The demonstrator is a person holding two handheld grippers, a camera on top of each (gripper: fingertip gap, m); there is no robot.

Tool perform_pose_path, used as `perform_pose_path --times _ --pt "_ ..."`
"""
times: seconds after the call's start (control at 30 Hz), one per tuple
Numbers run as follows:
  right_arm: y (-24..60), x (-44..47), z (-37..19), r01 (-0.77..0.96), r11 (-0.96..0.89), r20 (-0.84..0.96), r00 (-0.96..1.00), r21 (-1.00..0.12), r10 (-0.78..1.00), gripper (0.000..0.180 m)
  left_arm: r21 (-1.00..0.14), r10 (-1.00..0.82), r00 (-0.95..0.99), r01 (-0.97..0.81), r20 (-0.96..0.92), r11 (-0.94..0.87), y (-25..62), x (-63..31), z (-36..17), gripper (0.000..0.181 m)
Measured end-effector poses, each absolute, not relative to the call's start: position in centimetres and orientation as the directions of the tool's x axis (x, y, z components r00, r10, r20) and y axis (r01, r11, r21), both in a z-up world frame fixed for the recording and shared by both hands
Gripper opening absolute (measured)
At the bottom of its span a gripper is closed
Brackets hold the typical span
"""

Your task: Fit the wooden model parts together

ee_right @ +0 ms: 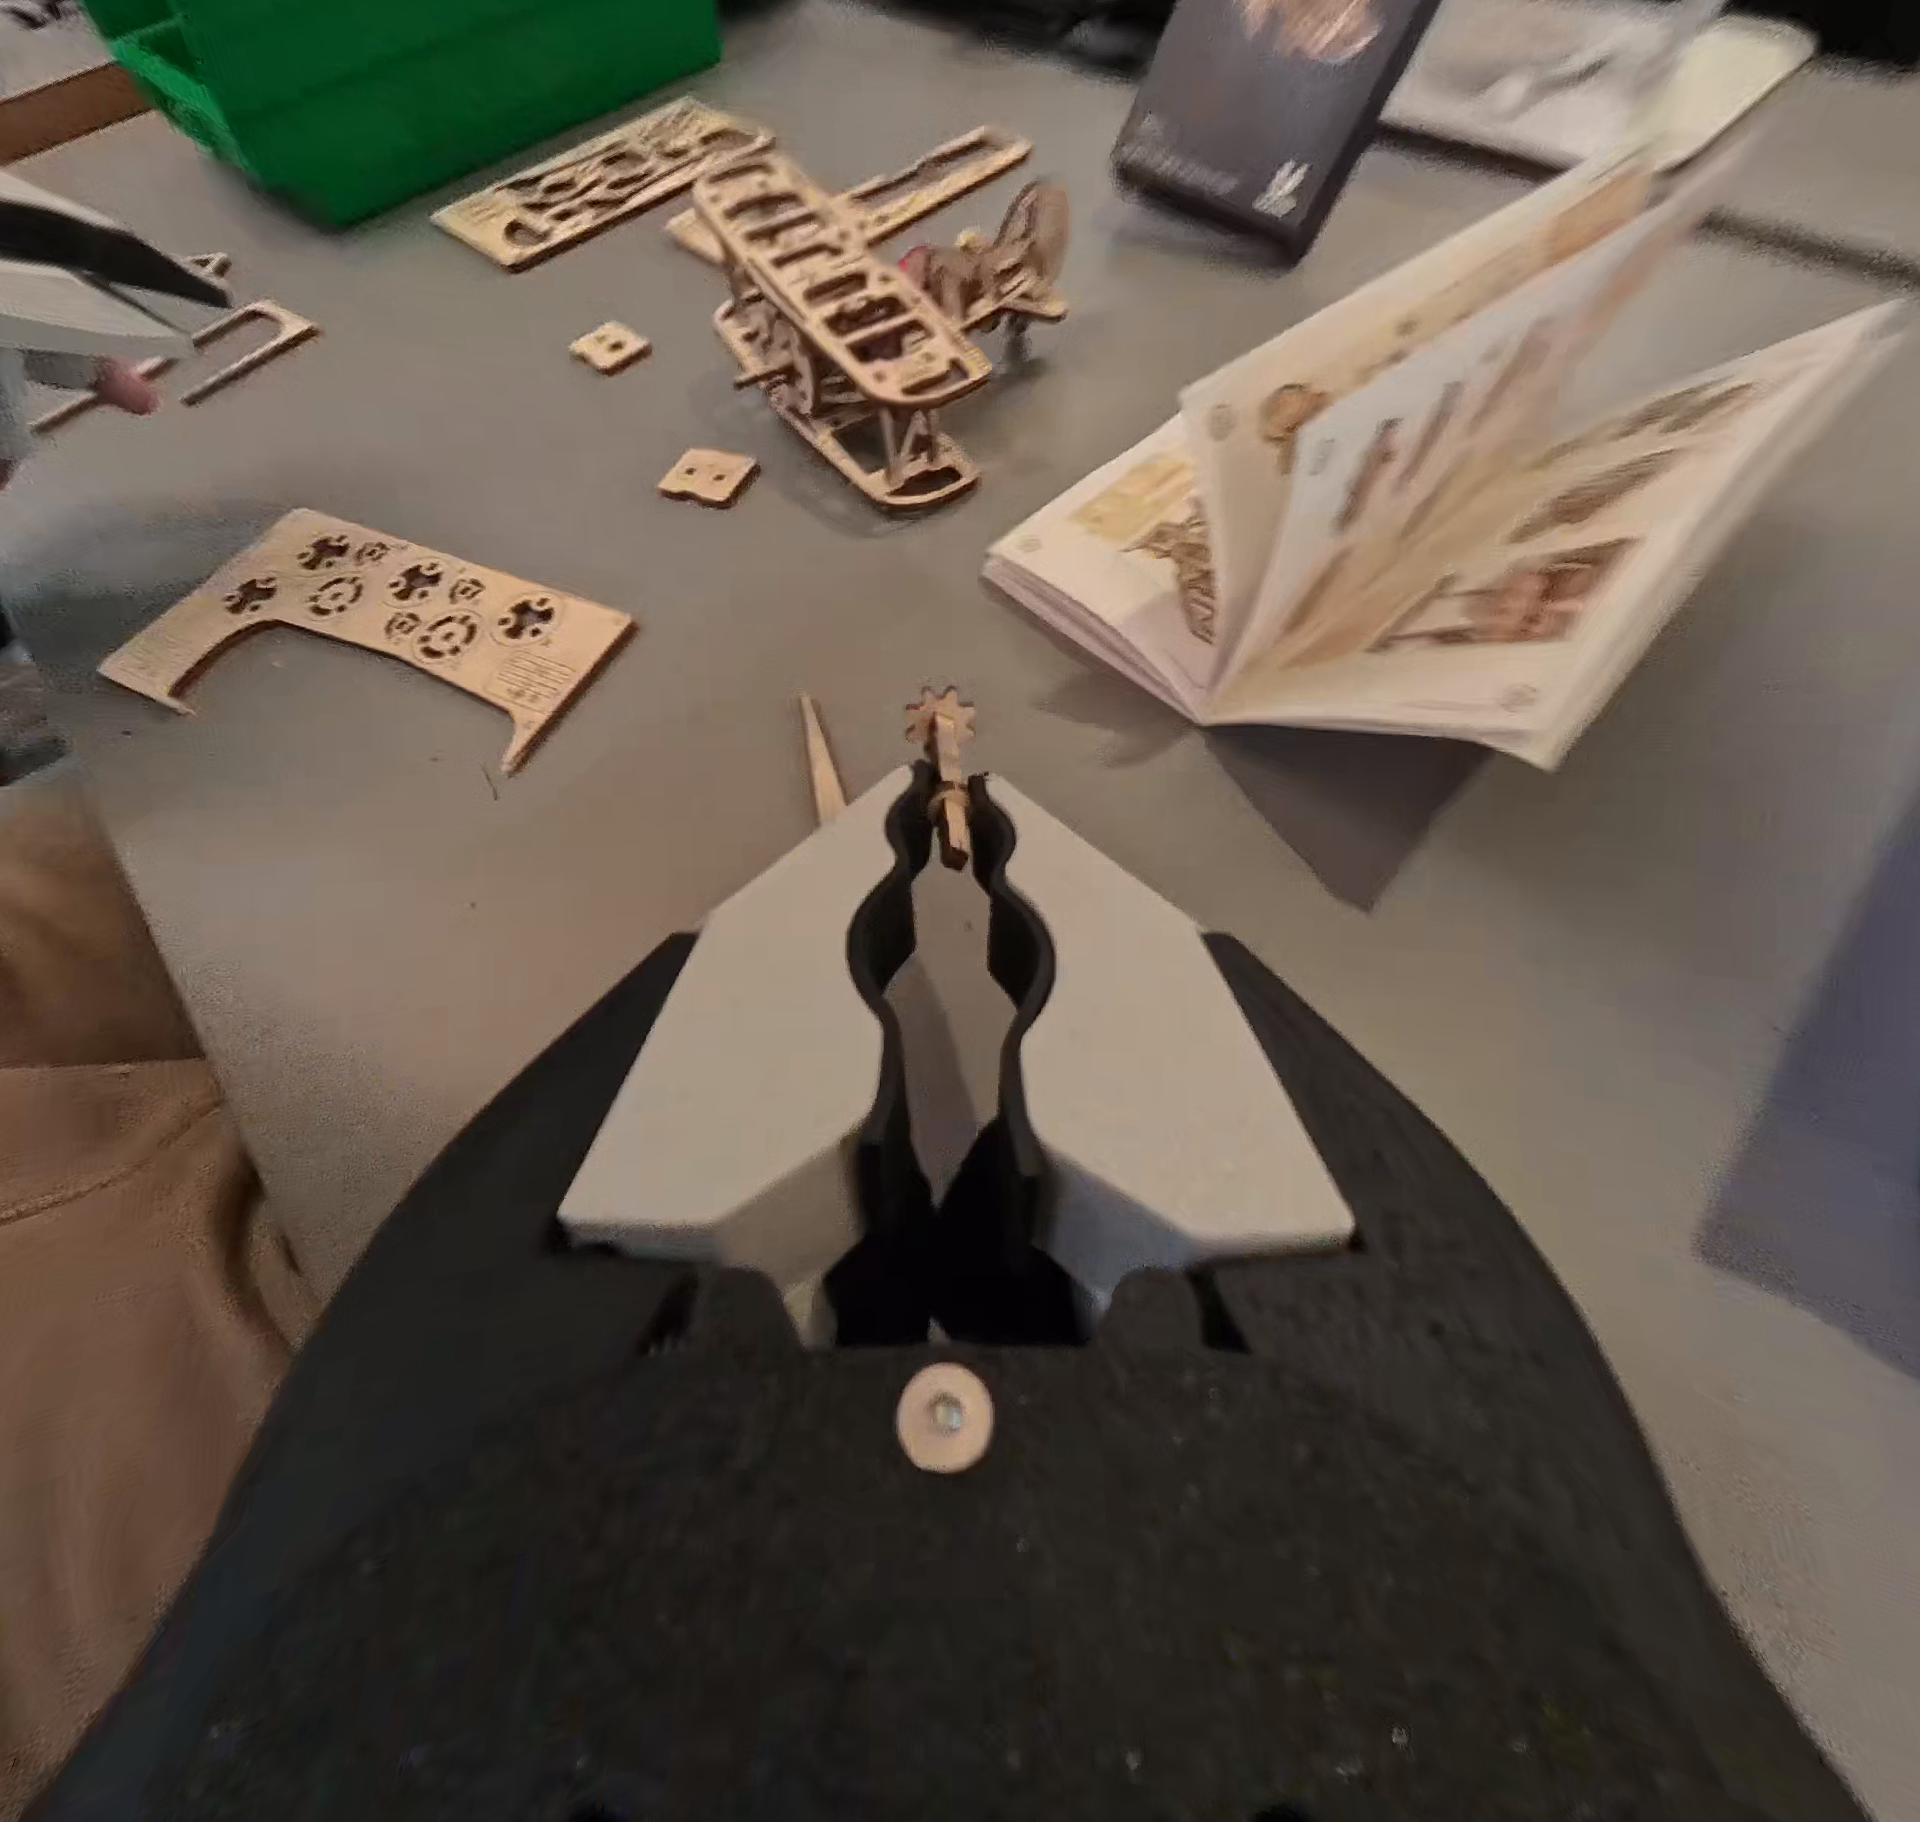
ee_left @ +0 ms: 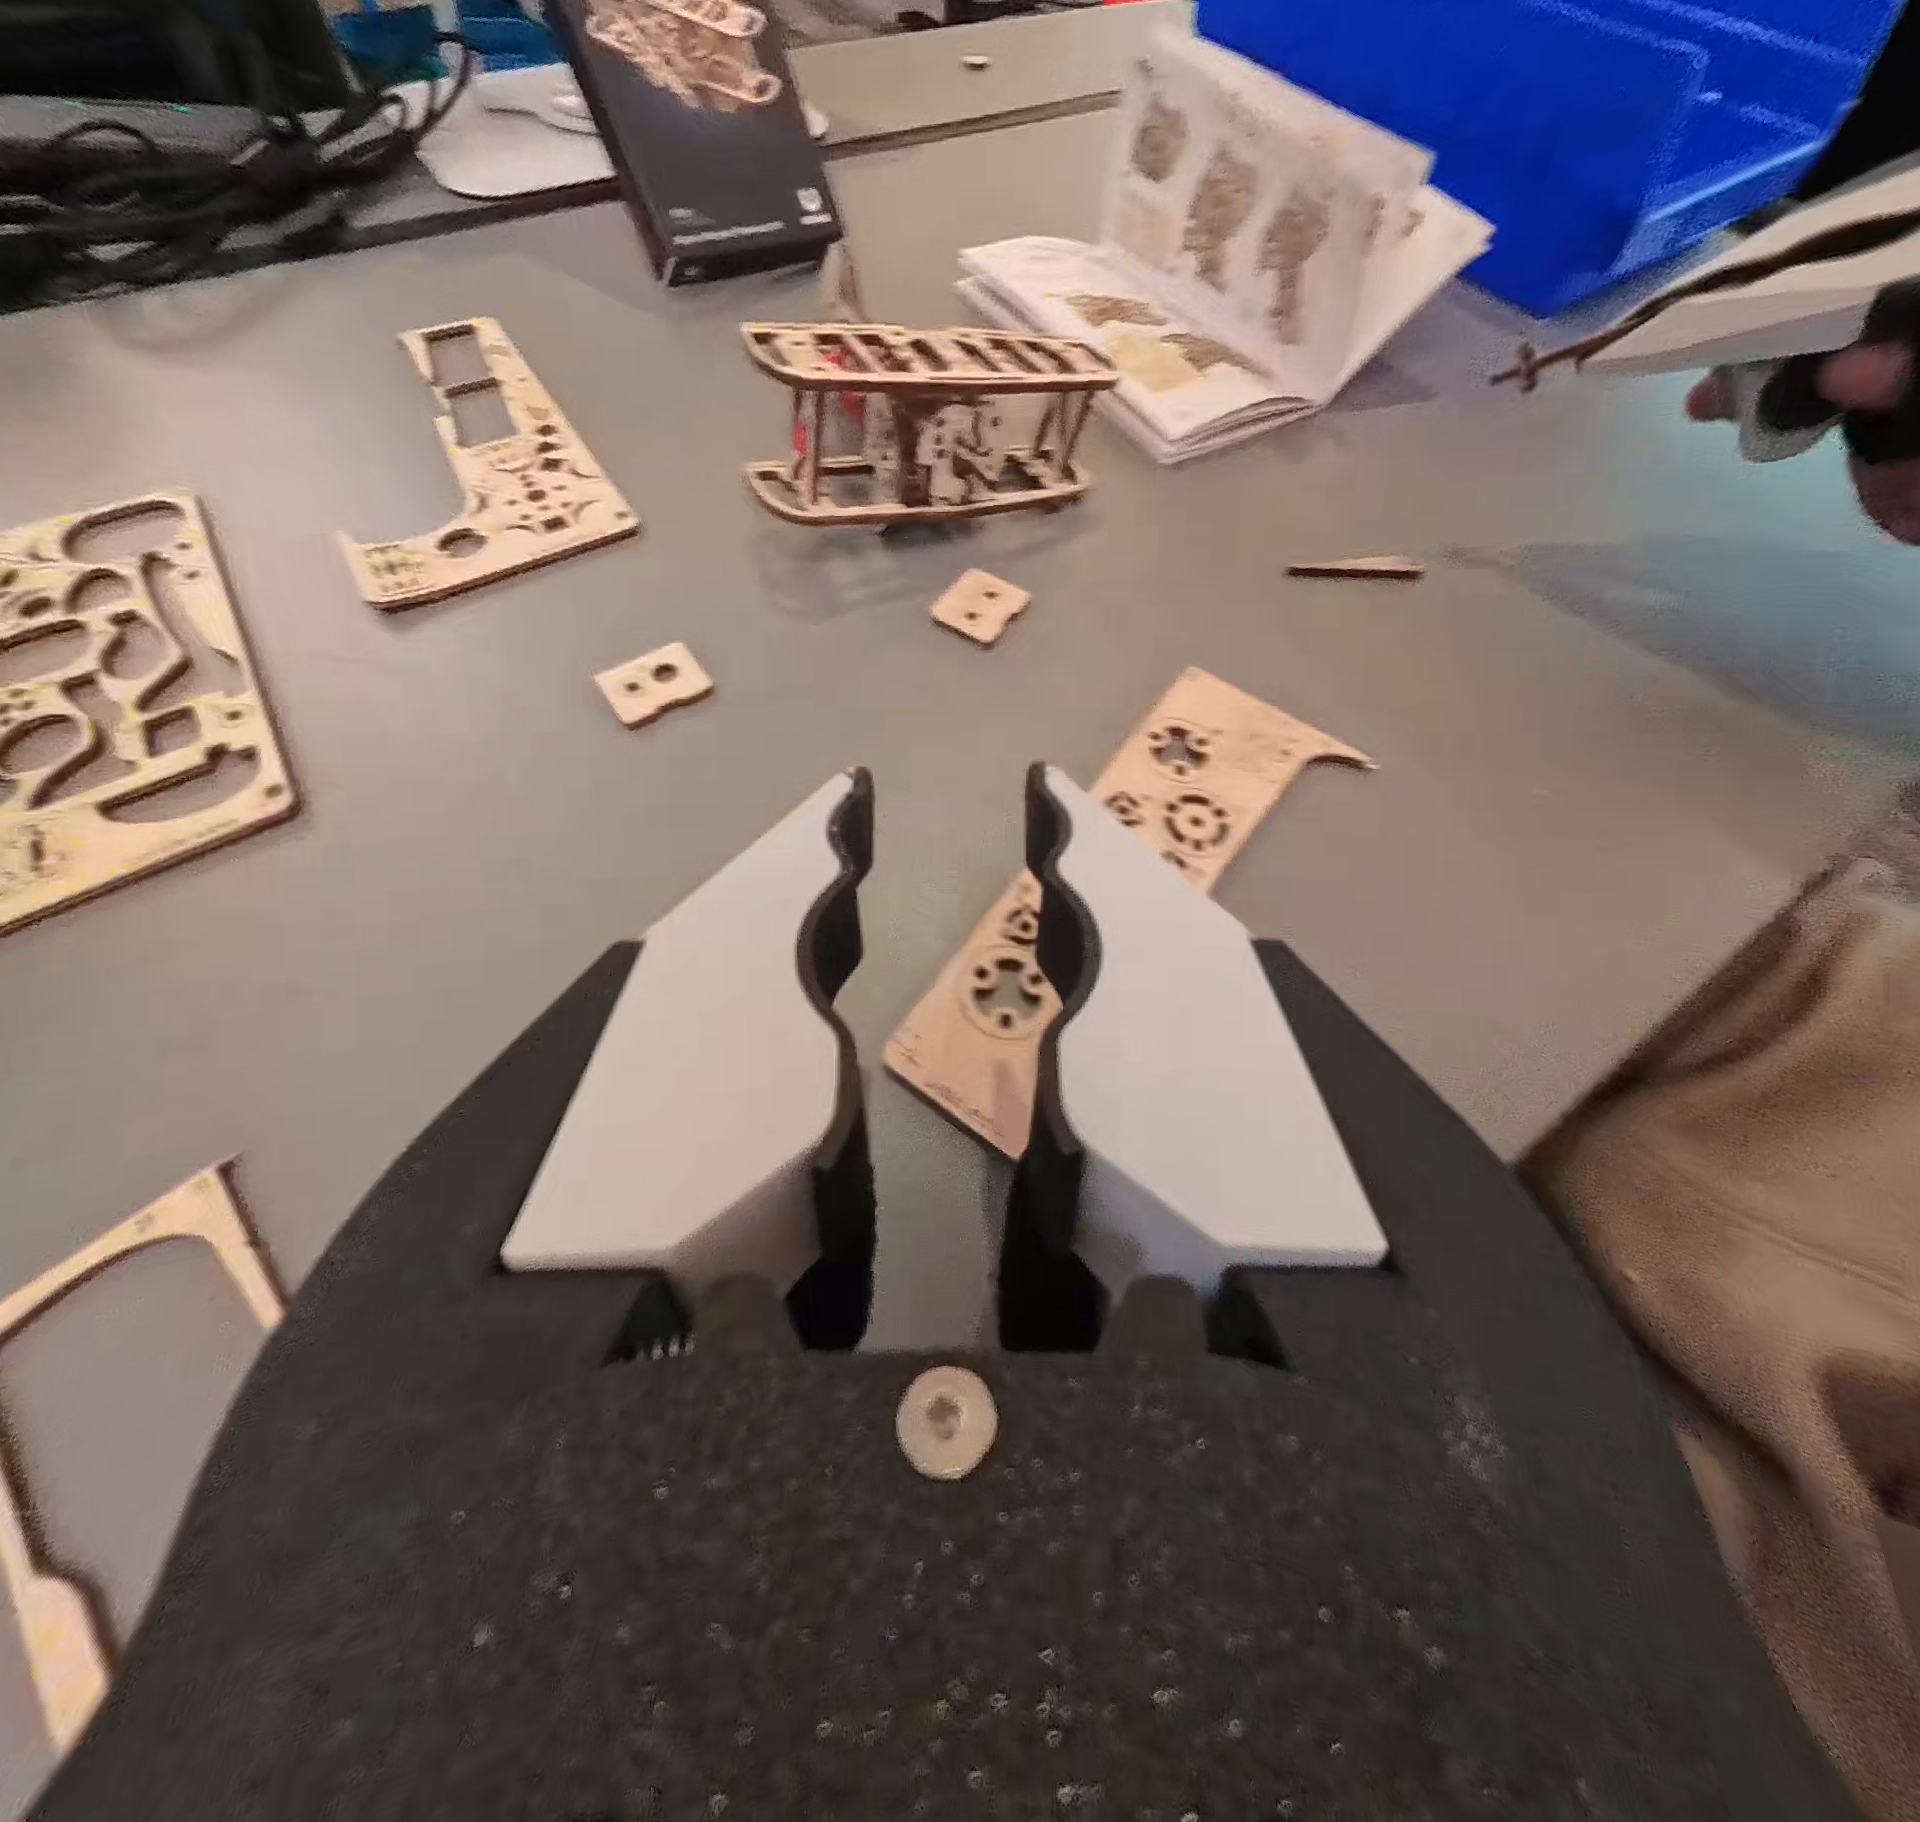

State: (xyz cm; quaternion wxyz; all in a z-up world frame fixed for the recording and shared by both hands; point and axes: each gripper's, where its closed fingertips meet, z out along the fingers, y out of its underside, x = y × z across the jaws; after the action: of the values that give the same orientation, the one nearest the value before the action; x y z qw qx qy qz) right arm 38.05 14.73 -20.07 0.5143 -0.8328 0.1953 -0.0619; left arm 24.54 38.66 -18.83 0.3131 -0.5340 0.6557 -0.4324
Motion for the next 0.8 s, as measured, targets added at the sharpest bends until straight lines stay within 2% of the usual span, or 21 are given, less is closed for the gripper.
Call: perform_pose_path --times 0.1,0.23,0.4,0.67,0.8 --pt "18.7 40.4 -19.5 -0.206 -0.405 -0.045 0.927 -0.891 -0.372 0.005 -0.899 -0.973 -0.217 -0.437 0.077 0.026 38.9 25.7 -19.6 0.029" --pt "18.8 47.6 -19.5 -0.136 -0.478 0.169 0.825 -0.868 -0.54 0.005 -0.918 -0.977 -0.195 -0.397 0.082 0.002 39.0 26.6 -19.3 0.029" --pt "13.9 52.3 -21.4 -0.245 -0.439 0.142 0.719 -0.864 -0.68 0.004 -0.908 -0.997 -0.077 -0.418 0.013 0.021 42.8 27.2 -20.5 0.027" --pt "11.8 55.4 -24.4 -0.277 -0.547 0.236 0.685 -0.79 -0.689 0.005 -0.9 -0.993 -0.047 -0.42 -0.109 0.118 44.0 29.6 -21.1 0.023" --pt "12.6 54.8 -25.8 -0.303 -0.598 0.214 0.738 -0.742 -0.64 0.005 -0.868 -0.994 -0.075 -0.486 -0.077 0.104 43.8 30.0 -22.3 0.026"
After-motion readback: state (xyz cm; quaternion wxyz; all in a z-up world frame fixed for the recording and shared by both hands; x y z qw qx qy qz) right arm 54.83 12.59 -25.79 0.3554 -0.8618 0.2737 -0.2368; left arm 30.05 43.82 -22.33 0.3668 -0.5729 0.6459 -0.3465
